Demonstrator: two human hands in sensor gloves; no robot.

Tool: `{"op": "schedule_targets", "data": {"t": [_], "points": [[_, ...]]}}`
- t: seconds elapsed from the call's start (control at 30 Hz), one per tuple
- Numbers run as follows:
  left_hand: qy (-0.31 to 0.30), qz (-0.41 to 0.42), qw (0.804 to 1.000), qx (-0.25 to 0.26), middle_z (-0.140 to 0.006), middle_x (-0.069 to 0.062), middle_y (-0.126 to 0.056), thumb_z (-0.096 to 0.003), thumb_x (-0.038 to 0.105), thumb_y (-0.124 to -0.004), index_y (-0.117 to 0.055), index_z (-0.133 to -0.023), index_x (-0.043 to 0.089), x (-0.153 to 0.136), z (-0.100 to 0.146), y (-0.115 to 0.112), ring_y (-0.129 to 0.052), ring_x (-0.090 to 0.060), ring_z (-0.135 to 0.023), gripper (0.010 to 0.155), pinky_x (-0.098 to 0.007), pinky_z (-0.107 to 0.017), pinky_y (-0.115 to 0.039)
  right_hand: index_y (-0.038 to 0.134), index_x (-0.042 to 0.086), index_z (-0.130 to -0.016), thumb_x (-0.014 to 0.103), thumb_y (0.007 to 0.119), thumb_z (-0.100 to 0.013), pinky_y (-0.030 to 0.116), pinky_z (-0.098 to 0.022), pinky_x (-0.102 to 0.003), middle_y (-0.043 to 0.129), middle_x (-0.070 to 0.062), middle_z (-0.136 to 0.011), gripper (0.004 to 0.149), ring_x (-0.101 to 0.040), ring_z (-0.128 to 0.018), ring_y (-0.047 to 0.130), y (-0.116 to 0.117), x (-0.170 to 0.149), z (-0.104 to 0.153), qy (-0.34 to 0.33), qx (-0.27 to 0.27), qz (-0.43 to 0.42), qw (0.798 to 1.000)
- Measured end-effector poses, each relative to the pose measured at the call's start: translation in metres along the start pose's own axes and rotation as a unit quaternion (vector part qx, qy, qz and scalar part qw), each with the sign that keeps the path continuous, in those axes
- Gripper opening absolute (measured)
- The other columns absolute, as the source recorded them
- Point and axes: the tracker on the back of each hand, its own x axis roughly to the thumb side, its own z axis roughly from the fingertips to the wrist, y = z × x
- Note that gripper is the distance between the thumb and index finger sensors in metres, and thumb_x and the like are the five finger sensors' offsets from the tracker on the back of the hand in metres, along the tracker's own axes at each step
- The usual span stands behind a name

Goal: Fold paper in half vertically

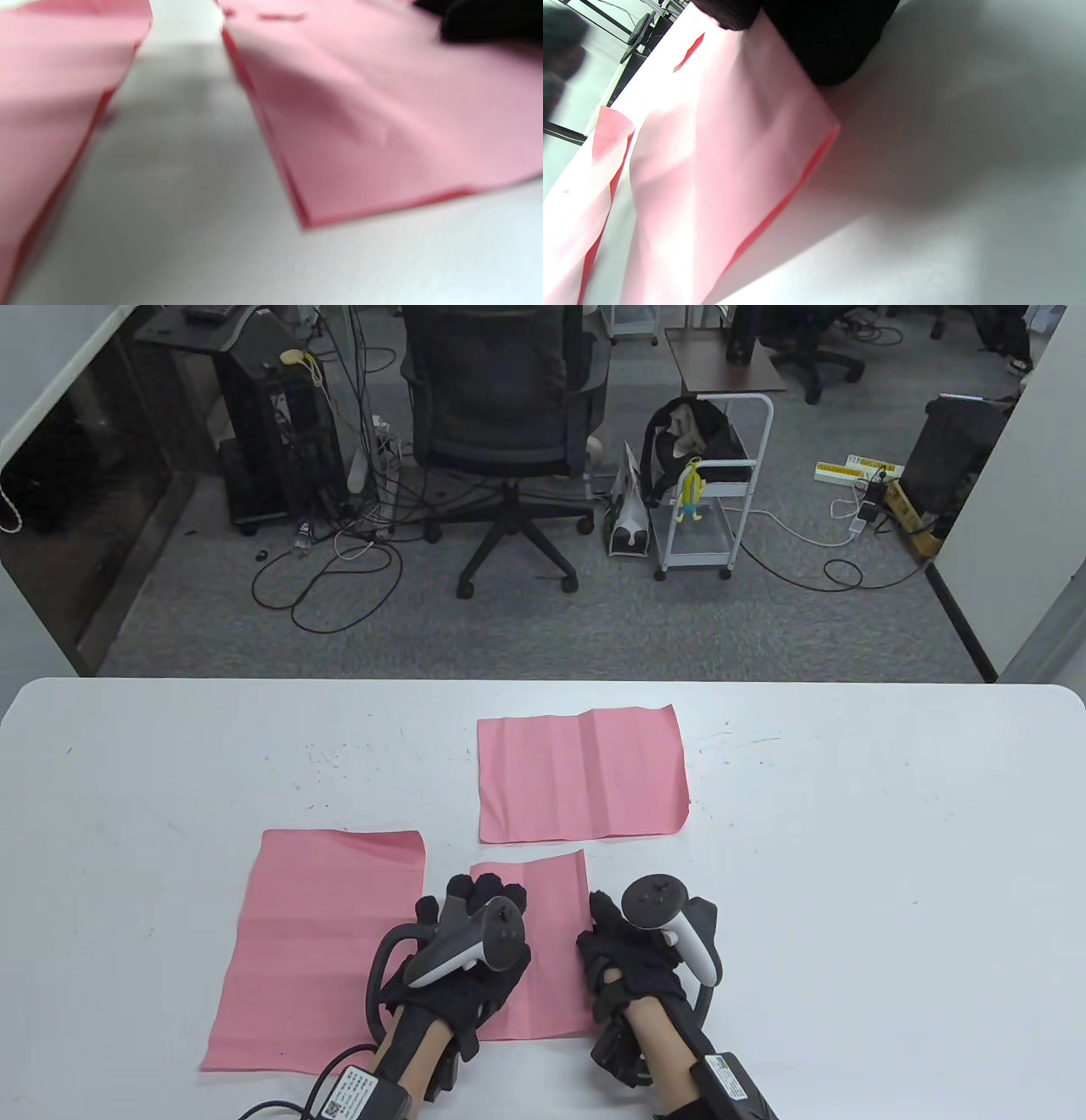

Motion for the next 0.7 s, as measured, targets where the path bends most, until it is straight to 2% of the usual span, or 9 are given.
{"op": "schedule_targets", "data": {"t": [0.17,0.23,0.57,0.67,0.7], "points": [[-0.009,0.013,0.996,0.086,-0.126,0.000,-0.001,-0.0543,0.063,-0.042,-0.004,-0.115,0.036,0.007,0.024,0.031,-0.001,-0.036,-0.116,0.077,-0.067,-0.082,-0.017,0.046,0.022,-0.105,0.032,0.074,-0.052,0.086,-0.037,-0.023,0.083,0.008,-0.085,0.061,-0.002,-0.053,0.098,0.000,0.000,0.000,0.001,-0.001,0.001,1.000],[-0.015,0.017,0.995,0.102,-0.126,0.000,-0.001,-0.0543,0.064,-0.042,-0.004,-0.116,0.036,0.008,0.031,0.037,-0.002,-0.037,-0.116,0.077,-0.067,-0.082,-0.018,0.046,0.023,-0.105,0.032,0.074,-0.052,0.086,-0.037,-0.023,0.084,0.008,-0.085,0.061,-0.002,-0.053,0.098,0.000,0.000,0.000,0.001,-0.002,0.001,1.000],[-0.030,0.023,0.991,0.127,-0.127,-0.001,-0.003,-0.0545,0.064,-0.042,-0.006,-0.116,0.036,0.010,0.047,0.048,-0.003,-0.037,-0.116,0.077,-0.067,-0.082,-0.019,0.048,0.025,-0.104,0.032,0.075,-0.051,0.086,-0.038,-0.025,0.085,0.006,-0.085,0.059,-0.005,-0.055,0.098,-0.004,-0.007,0.001,-0.020,0.009,-0.039,0.999],[-0.029,0.020,0.991,0.128,-0.127,-0.001,-0.003,-0.0545,0.064,-0.042,-0.006,-0.117,0.035,0.008,0.048,0.048,-0.003,-0.037,-0.116,0.077,-0.067,-0.082,-0.020,0.051,0.027,-0.103,0.030,0.076,-0.050,0.086,-0.040,-0.028,0.087,0.006,-0.083,0.058,-0.007,-0.053,0.099,-0.018,-0.009,0.011,-0.036,-0.019,-0.056,0.998],[-0.029,0.019,0.991,0.127,-0.127,-0.001,-0.004,-0.0545,0.064,-0.042,-0.006,-0.117,0.035,0.008,0.048,0.048,-0.003,-0.037,-0.116,0.077,-0.067,-0.082,-0.020,0.052,0.028,-0.103,0.030,0.076,-0.050,0.086,-0.039,-0.028,0.087,0.007,-0.083,0.058,-0.007,-0.053,0.100,-0.029,-0.009,0.020,-0.046,-0.033,-0.070,0.996]]}}
